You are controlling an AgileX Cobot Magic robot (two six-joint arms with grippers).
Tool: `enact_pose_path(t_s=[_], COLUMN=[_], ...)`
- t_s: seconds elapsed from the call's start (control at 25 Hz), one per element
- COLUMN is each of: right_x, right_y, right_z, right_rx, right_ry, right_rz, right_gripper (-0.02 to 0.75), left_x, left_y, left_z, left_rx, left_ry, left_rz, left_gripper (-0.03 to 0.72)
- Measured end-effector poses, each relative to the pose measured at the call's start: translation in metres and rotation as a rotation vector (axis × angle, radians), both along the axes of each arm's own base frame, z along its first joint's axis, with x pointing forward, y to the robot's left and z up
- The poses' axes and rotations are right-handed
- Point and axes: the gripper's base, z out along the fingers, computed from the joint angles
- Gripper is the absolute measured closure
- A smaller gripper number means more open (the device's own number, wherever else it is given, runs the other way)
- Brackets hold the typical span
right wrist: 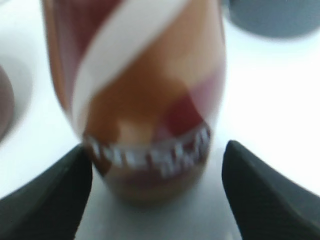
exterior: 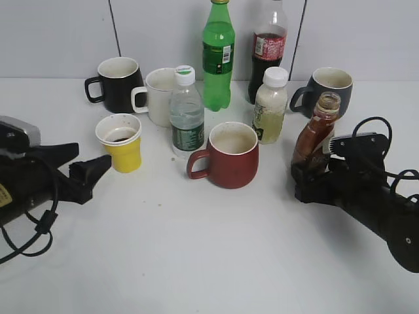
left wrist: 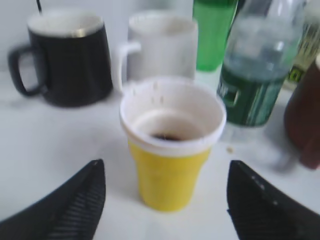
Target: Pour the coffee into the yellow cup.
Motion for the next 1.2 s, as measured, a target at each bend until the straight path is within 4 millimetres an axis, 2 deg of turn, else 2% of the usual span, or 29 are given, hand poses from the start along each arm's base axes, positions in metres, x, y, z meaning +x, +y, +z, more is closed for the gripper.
enact_pose_path(t_s=[0.2, 0.48, 0.64, 0.88, 0.96, 1.2], right_x=[-0.013, -0.025, -0.033, -0.044, -0.053, -0.093], right_y=[-0.004, -0.006, -0.007, -0.009, -0.011, -0.022], right_z=[0.015, 0.052, 0.082, 0.142, 0.162, 0.210], right_rx=[-0.007, -0.034, -0.055, -0.087, -0.096, -0.110], right_ry=[0.091, 0.245, 0.344, 0.459, 0.500, 0.601], right_rz=[-0.012, -0.008, 0.006, 0.026, 0.031, 0.043], right_gripper=[0.139, 0.141, 0.142, 0.142, 0.142, 0.143], left_x=[-0.004, -0.017, -0.030, -0.044, -0.058, -0.098], left_y=[0.007, 0.015, 0.011, 0.009, 0.011, 0.025], left_z=[0.039, 0.084, 0.099, 0.120, 0.150, 0.197], left_rx=[0.018, 0.015, 0.046, 0.115, 0.141, 0.153], left_ry=[-0.066, -0.078, -0.004, 0.148, 0.235, 0.407], left_rz=[0.059, 0.144, 0.135, 0.157, 0.178, 0.216], left_gripper=[0.125, 0.146, 0.146, 0.164, 0.168, 0.169])
